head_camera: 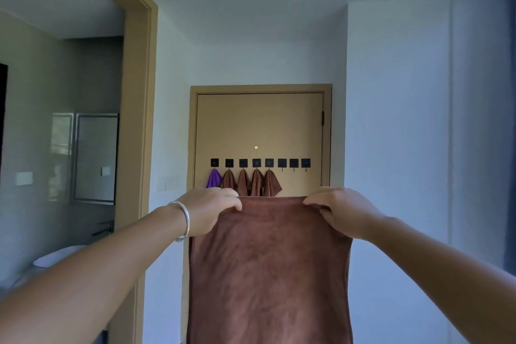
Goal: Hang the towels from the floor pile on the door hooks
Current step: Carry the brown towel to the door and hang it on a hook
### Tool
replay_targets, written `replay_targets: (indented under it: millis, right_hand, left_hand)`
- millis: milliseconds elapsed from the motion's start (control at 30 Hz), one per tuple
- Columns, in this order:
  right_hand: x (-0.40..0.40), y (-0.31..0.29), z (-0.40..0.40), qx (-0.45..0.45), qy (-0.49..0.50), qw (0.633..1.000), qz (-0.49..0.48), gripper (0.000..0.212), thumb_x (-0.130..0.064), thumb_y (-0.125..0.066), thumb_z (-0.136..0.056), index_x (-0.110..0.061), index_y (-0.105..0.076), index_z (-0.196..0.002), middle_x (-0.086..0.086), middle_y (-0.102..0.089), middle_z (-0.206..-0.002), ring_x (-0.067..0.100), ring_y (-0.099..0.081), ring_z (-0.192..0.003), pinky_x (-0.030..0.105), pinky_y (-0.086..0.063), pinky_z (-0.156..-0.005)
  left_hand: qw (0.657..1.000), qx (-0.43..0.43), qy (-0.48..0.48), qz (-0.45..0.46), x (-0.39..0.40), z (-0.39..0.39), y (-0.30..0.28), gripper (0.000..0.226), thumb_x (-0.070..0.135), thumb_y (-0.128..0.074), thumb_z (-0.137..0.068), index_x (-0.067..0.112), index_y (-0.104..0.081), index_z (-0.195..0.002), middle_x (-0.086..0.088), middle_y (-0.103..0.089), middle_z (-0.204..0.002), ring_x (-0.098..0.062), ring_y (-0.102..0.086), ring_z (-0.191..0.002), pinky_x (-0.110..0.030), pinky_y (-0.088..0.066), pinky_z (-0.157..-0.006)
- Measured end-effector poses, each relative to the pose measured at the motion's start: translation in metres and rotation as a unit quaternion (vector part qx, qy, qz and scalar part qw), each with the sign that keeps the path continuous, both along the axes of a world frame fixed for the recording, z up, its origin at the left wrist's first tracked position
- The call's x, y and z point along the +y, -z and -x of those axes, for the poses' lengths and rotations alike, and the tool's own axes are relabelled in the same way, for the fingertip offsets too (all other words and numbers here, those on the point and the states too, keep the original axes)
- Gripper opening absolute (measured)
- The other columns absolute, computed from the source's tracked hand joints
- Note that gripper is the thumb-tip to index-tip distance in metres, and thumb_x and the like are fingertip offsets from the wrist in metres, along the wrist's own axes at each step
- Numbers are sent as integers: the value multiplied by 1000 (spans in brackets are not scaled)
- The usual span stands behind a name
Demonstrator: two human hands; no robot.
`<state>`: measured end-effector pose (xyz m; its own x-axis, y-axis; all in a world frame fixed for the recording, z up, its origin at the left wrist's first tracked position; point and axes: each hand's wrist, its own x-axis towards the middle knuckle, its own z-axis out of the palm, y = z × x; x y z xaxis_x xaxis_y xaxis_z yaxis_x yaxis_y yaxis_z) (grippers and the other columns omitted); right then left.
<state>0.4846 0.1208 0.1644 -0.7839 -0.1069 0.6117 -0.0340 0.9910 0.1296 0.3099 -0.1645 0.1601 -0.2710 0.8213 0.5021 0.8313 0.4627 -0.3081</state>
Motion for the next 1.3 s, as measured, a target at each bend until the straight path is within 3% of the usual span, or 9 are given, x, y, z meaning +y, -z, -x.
replay_targets:
  millis: [501,701,834,1035,1168,1302]
  right_hand:
    - [50,3,187,1,10,1000,1,42,-9,-46,-93,-36,-63,-121,-19,-59,-125,6,-56,-110,12,-34,-88]
    - [105,12,262,-10,2,1000,-5,41,-10,-49,-94,-35,-62,-123,-16,-59,-125,8,-56,-112,26,-45,-98]
    - [152,13,315,-20,-3,1000,-19,42,-11,-50,-91,-34,-61,-125,-16,-58,-126,8,-56,-111,27,-46,-97]
    - [215,8,387,-16,-7,1000,-20,36,-21,-55,-90,-33,-62,-123,-18,-59,-124,6,-57,-109,25,-46,-95]
    - [252,6,429,-4,3,1000,-26,31,-23,-56,-93,-31,-64,-122,-17,-60,-122,7,-58,-108,28,-47,-93]
    - [288,7,471,3,33,999,-25,32,-17,-51,-95,-32,-63,-121,-17,-59,-123,10,-59,-106,30,-48,-91]
  left_hand:
    - [1000,-11,21,-5,56,191,2,54,-2,-43,-82,38,-52,-117,25,-47,-125,-8,-53,-98,-25,-44,-78]
    - [1000,2,28,-9,110,270,12,53,-1,-44,-83,38,-53,-117,23,-48,-123,-5,-49,-104,-16,-32,-77]
    - [999,-9,26,-18,157,323,10,48,0,-47,-83,37,-56,-112,23,-51,-118,-4,-47,-104,-18,-34,-79]
    - [996,-40,12,-79,225,382,5,10,45,-60,-84,38,-60,-91,23,-55,-94,0,-53,-83,-19,-42,-70]
    - [989,-58,5,-135,272,420,6,2,31,-63,-88,32,-65,-88,17,-59,-91,-4,-55,-85,-25,-44,-76]
    - [990,-62,20,-128,312,464,10,14,20,-60,-90,34,-61,-93,18,-55,-97,-7,-55,-85,-26,-44,-74]
